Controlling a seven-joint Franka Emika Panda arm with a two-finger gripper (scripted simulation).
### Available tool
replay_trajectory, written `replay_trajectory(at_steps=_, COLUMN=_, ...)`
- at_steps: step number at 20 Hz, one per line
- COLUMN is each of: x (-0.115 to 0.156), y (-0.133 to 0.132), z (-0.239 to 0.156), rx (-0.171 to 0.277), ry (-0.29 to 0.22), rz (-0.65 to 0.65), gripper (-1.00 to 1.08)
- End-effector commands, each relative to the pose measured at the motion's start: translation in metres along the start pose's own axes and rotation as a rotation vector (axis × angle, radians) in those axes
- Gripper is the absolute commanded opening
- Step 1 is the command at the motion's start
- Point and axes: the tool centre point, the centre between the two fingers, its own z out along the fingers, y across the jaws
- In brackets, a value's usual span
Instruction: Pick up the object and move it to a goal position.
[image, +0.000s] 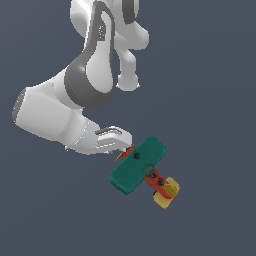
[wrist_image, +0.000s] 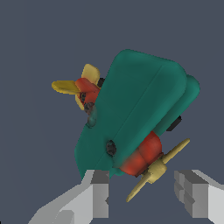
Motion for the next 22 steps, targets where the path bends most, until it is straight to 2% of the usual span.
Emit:
replay_trajectory(at_steps=1, x=0.007, y=0.003, z=0.003, rx=0.041, ry=0.0, rz=-0.004, gripper=0.28)
replay_trajectory(at_steps=22, x=0.051, y=0.032, z=0.017, rx=0.383, ry=0.042, rz=-0.053, gripper=0.28)
